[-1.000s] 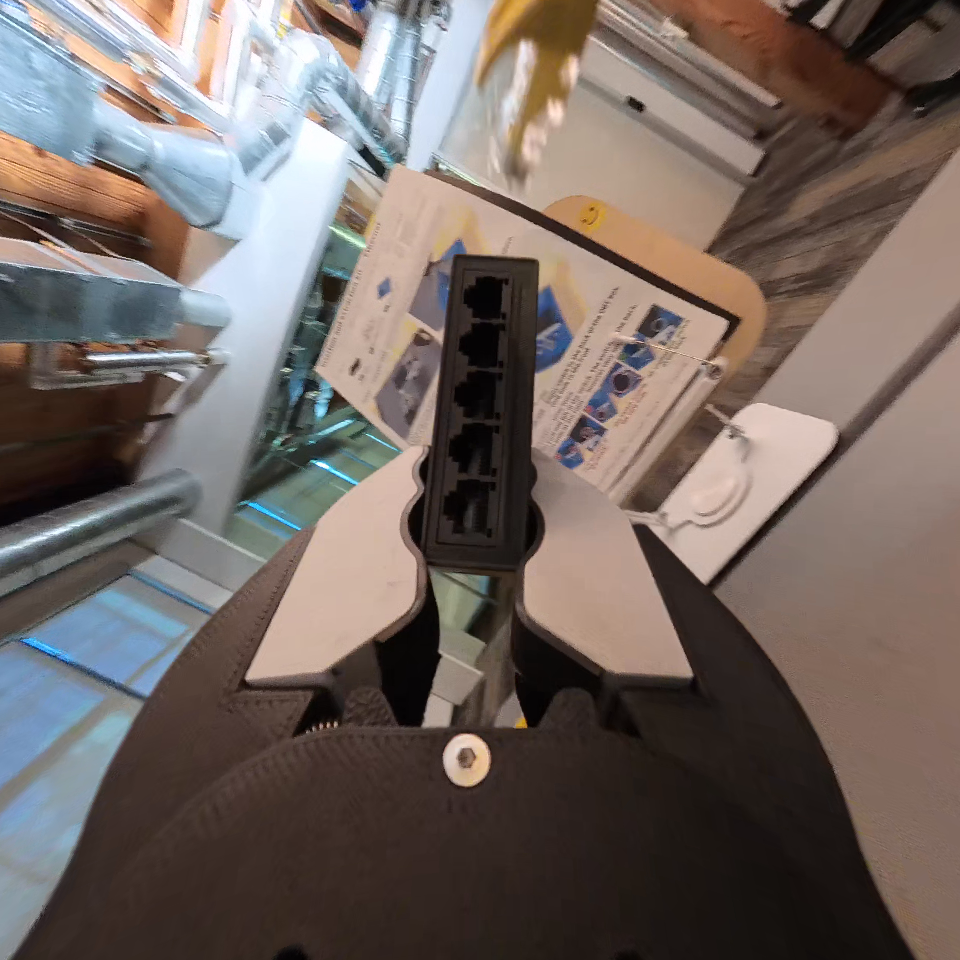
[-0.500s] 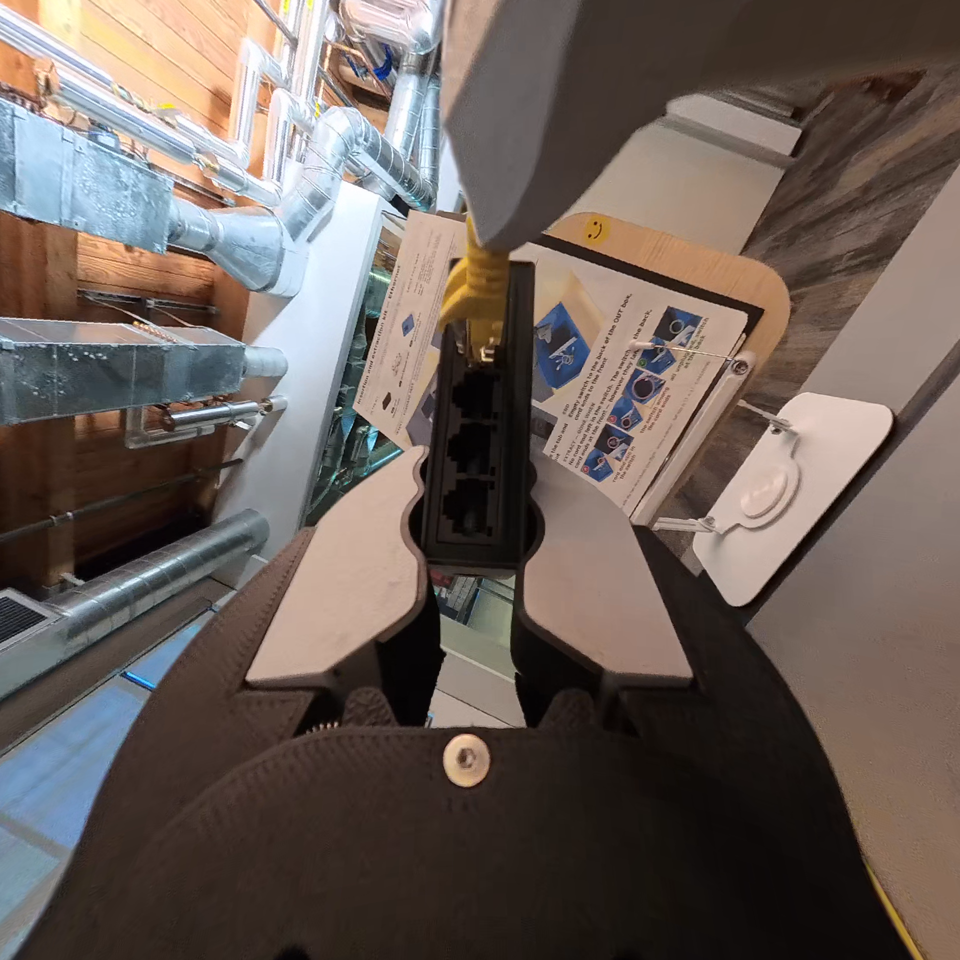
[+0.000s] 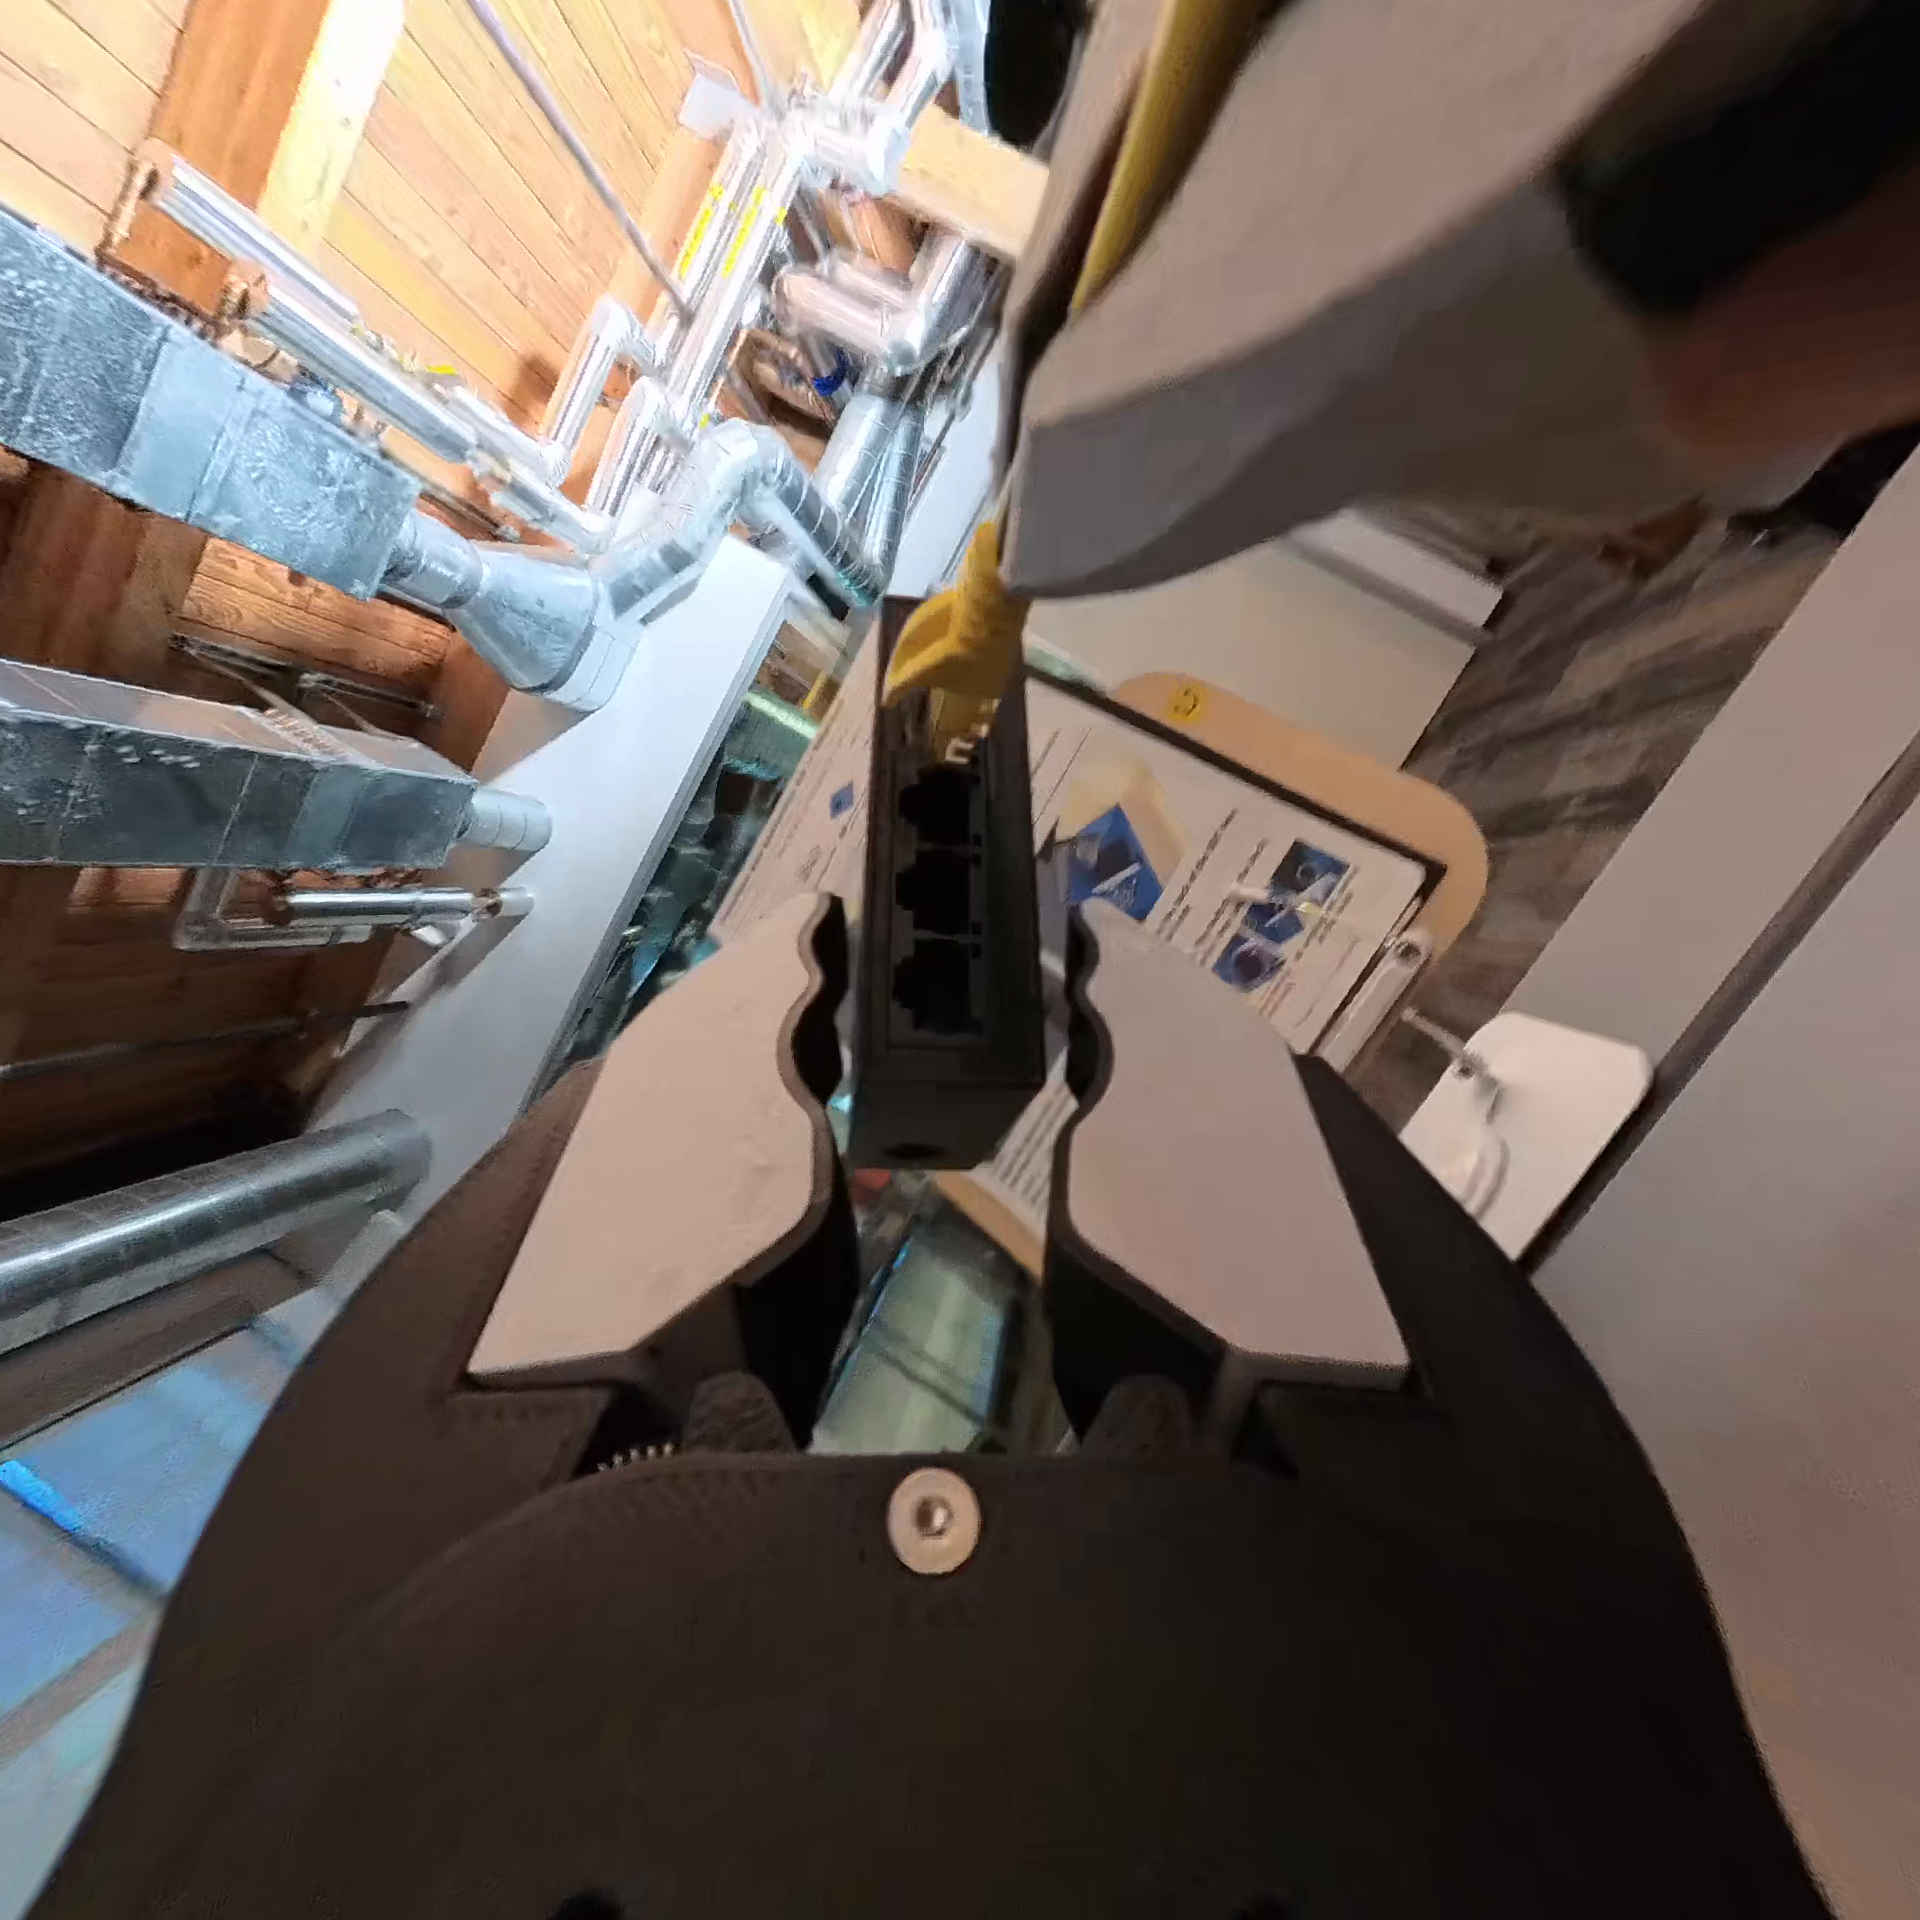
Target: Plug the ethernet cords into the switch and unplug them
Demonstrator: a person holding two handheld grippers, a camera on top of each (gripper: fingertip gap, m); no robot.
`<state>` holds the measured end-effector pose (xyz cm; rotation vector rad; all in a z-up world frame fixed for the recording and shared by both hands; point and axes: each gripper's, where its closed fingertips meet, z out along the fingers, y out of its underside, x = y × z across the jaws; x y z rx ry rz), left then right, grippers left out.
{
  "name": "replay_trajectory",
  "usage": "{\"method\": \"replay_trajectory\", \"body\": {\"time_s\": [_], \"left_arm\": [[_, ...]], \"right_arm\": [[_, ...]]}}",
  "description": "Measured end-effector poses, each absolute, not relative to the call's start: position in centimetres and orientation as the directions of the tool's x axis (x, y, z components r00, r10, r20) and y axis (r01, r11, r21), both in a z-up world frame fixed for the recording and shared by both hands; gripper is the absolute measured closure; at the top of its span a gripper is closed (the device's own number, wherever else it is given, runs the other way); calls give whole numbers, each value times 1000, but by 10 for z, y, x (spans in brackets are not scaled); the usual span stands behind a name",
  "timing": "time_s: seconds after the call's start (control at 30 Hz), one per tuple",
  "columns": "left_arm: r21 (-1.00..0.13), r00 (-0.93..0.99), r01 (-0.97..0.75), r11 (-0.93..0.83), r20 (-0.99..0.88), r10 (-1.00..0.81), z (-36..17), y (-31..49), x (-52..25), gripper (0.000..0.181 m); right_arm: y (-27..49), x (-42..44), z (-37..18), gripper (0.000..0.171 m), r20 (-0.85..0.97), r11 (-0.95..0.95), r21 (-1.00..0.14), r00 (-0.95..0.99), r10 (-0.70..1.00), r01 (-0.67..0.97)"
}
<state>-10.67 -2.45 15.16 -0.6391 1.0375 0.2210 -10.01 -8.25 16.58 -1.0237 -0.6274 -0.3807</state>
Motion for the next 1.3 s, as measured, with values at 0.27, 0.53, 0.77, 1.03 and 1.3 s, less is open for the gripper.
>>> {"method": "replay_trajectory", "body": {"time_s": [0.27,0.53,0.77,1.03,1.3], "left_arm": [[-828,342,40,560,-515,-786,164,-50,-111,81],[-930,17,328,163,-167,-986,175,-56,-120,103],[-916,94,261,305,-290,-952,164,-52,-114,108],[-901,152,269,339,-308,-939,170,-54,-118,110],[-894,199,218,390,-351,-915,168,-53,-123,109]], "right_arm": [[-105,-99,181,165,712,514,-482,659,-242,709],[-109,-121,176,166,706,593,-445,670,-230,672],[-107,-117,172,165,592,672,-554,800,-97,491],[-104,-112,170,165,604,663,-577,796,-48,477],[-99,-111,166,165,621,646,-598,784,-2,475]]}}
